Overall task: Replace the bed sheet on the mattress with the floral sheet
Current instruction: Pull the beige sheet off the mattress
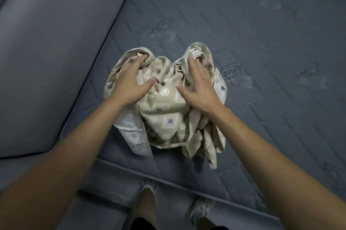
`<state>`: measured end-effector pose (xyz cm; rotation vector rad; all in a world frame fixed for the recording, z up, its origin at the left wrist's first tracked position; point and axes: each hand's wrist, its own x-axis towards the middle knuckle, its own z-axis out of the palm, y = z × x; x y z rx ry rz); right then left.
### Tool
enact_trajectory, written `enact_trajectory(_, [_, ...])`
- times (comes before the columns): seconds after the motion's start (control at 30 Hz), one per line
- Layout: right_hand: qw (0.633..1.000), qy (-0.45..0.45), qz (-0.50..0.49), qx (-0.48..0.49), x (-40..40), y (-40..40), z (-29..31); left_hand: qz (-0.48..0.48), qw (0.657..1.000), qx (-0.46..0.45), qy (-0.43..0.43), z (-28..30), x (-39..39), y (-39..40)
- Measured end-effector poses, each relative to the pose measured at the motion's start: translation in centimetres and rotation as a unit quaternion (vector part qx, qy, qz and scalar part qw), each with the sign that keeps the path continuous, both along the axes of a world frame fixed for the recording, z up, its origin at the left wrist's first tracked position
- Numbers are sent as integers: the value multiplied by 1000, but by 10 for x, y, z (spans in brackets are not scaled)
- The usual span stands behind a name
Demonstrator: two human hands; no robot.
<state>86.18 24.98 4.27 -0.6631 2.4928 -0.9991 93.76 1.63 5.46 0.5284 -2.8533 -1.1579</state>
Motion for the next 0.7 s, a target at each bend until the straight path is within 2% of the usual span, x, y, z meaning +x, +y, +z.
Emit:
enact_trajectory(0.07, [993, -20, 10, 118, -8, -3, -19, -65, 996, 21, -64, -15, -7, -19])
enact_trajectory(0.1, [992, -43, 9, 116, -4, -2, -23, -87, 990, 82, -74, -19, -3, -29])
enact_trajectory(0.17, [996, -79, 16, 50, 16, 5, -25, -130, 963, 221, -80, -25, 11, -49])
enact_trajectory(0.23, [992, -108, 33, 48, 36, 12, -33, -155, 947, 264, -96, -34, 23, -69])
enact_trajectory(0.3, [985, -157, 10, 68, 45, 13, -47, -142, 961, 214, -101, -49, 27, -82])
enact_trajectory(0.4, [949, -301, -82, -37, 31, 5, -52, -114, 991, 26, -62, -66, 19, -90])
enact_trajectory(0.47, [929, -324, -141, -109, 18, 4, -49, -88, 990, -64, -86, -72, 7, -91])
enact_trajectory(0.53, [938, -252, -209, -109, 12, 12, -53, -55, 986, -51, -146, -80, -5, -90])
enact_trajectory(0.6, [943, -178, -279, 22, 12, 27, -66, -37, 976, -5, -216, -97, -13, -90])
enact_trajectory(0.67, [907, -234, -332, 110, 22, 43, -89, -28, 963, 53, -263, -123, -14, -93])
enact_trajectory(0.7, [883, -300, -347, 105, 30, 46, -100, -30, 957, 98, -273, -134, -12, -94])
